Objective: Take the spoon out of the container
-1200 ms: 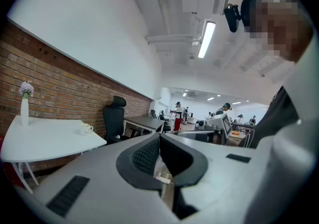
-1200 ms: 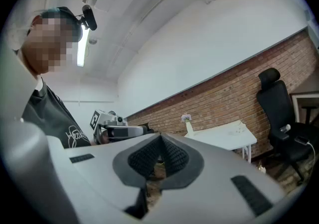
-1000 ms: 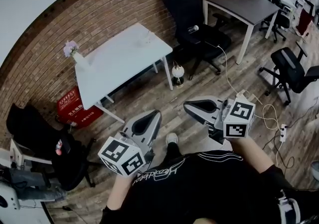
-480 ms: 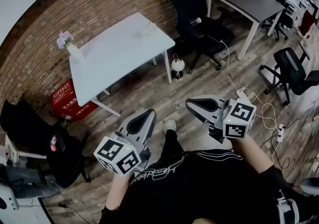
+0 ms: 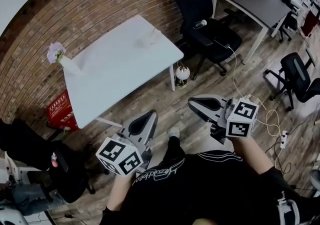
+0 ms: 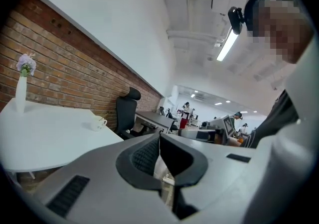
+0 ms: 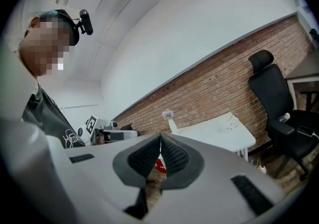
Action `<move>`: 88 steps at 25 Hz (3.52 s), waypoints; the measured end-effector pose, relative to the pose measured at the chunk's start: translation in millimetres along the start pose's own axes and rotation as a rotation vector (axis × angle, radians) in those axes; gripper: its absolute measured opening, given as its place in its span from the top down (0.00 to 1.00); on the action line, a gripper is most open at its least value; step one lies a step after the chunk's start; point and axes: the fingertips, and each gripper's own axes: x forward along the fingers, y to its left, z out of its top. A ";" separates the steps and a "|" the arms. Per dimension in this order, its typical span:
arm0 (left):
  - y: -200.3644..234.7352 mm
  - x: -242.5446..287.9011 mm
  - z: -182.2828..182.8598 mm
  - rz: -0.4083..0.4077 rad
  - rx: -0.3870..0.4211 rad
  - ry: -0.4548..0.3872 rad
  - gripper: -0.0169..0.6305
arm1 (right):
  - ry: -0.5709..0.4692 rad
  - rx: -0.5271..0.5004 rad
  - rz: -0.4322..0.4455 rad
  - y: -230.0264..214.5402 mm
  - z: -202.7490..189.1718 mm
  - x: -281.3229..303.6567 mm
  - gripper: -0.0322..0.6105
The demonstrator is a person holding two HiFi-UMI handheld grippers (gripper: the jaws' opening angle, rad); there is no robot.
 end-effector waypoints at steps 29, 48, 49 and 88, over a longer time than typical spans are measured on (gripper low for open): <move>250.8 196.8 147.4 -0.034 0.013 0.045 0.96 | -0.076 0.072 -0.060 -257.8 141.6 176.9 0.95; 363.7 278.0 161.7 0.051 -0.109 0.050 0.96 | -0.004 0.153 -0.036 -394.4 161.7 261.3 0.95; 367.5 279.9 160.8 0.054 -0.115 0.052 0.96 | -0.001 0.160 -0.046 -400.9 159.8 264.0 0.95; 446.6 296.5 116.4 0.137 -0.274 0.108 0.96 | 0.198 0.365 -0.164 -523.3 37.1 336.1 0.77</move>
